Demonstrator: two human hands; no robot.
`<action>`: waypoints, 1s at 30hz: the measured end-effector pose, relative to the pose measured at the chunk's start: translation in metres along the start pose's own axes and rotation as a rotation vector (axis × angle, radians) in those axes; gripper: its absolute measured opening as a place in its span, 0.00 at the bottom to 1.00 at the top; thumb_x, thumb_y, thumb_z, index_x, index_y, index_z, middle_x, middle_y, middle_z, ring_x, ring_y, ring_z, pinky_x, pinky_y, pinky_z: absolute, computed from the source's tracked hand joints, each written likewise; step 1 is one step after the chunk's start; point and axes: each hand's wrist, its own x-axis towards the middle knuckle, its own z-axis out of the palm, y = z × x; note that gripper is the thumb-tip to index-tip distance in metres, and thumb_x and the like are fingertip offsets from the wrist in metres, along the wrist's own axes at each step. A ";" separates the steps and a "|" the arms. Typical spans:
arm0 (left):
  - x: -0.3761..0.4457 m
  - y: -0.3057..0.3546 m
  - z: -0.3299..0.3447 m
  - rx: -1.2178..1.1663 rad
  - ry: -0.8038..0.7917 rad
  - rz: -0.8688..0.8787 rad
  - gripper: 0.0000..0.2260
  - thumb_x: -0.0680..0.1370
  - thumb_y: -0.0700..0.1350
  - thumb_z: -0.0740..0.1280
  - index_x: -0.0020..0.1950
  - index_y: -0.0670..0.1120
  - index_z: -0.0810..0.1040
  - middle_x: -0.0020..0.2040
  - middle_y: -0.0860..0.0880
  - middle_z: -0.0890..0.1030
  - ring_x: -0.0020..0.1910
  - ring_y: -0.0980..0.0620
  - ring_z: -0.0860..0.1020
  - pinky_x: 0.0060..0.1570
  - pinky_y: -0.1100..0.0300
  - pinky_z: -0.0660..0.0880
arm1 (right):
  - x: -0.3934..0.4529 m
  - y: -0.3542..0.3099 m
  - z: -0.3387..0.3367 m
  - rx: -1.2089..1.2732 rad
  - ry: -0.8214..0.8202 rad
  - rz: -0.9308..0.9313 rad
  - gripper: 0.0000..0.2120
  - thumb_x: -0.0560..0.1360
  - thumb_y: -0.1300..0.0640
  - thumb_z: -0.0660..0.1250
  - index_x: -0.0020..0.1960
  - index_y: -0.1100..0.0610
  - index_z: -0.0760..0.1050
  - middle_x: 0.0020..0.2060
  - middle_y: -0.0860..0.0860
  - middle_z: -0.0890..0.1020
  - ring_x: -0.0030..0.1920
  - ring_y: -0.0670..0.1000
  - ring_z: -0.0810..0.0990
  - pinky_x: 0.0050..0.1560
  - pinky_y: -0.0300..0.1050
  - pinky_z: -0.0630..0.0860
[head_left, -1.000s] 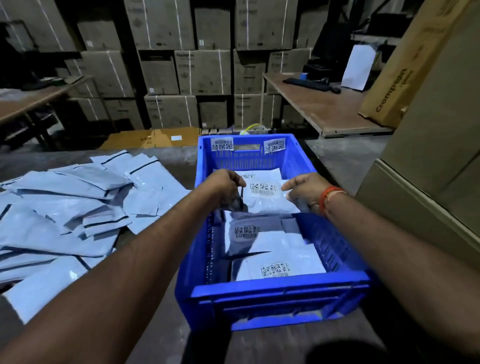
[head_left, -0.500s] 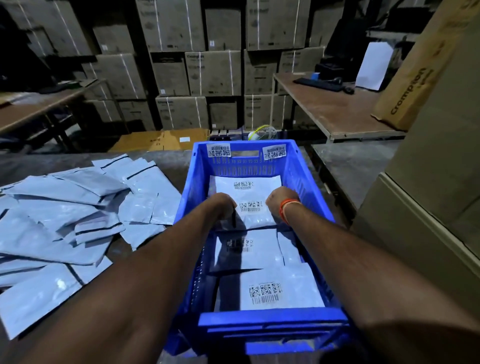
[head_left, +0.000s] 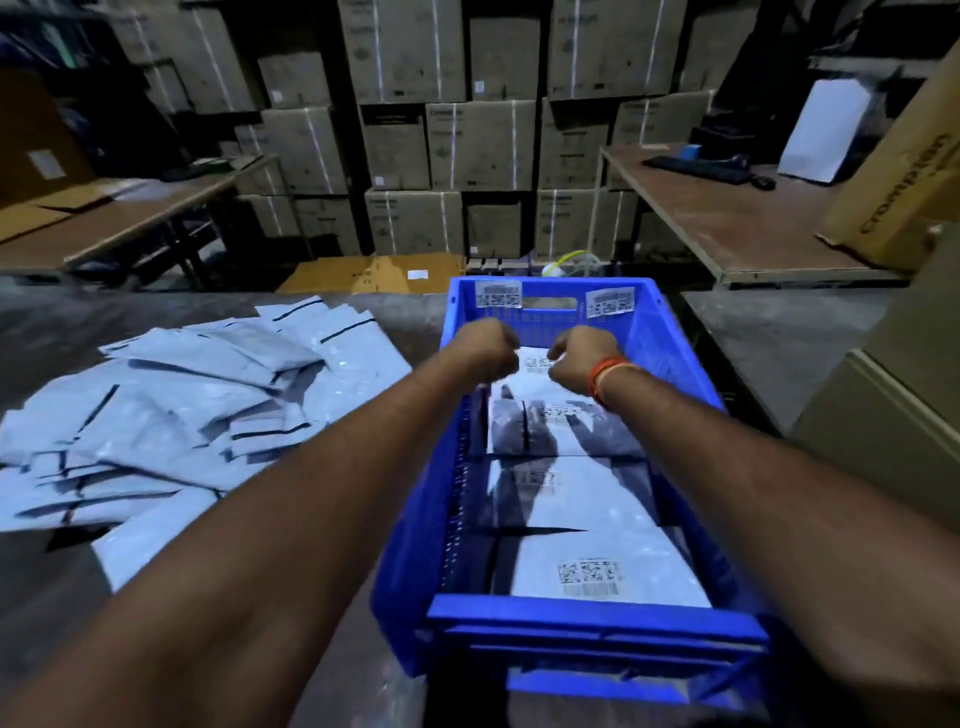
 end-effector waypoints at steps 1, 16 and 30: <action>-0.005 -0.003 -0.014 -0.039 0.073 0.017 0.16 0.77 0.36 0.68 0.64 0.44 0.82 0.60 0.43 0.83 0.59 0.45 0.80 0.55 0.58 0.76 | 0.001 -0.016 -0.006 0.010 0.034 -0.029 0.13 0.73 0.60 0.67 0.56 0.55 0.84 0.56 0.55 0.84 0.58 0.58 0.81 0.59 0.46 0.77; -0.086 -0.238 -0.119 -0.098 0.178 -0.143 0.14 0.76 0.36 0.68 0.59 0.46 0.83 0.48 0.43 0.83 0.47 0.45 0.80 0.43 0.61 0.73 | -0.012 -0.273 0.084 0.050 0.006 -0.234 0.10 0.74 0.60 0.67 0.52 0.56 0.85 0.49 0.55 0.85 0.53 0.57 0.82 0.54 0.46 0.79; -0.173 -0.413 -0.026 0.006 0.202 -0.577 0.14 0.75 0.47 0.67 0.61 0.53 0.80 0.66 0.41 0.70 0.66 0.38 0.68 0.62 0.44 0.74 | -0.128 -0.348 0.298 0.060 -0.360 -0.177 0.23 0.70 0.53 0.71 0.64 0.50 0.76 0.60 0.61 0.74 0.62 0.63 0.75 0.62 0.49 0.75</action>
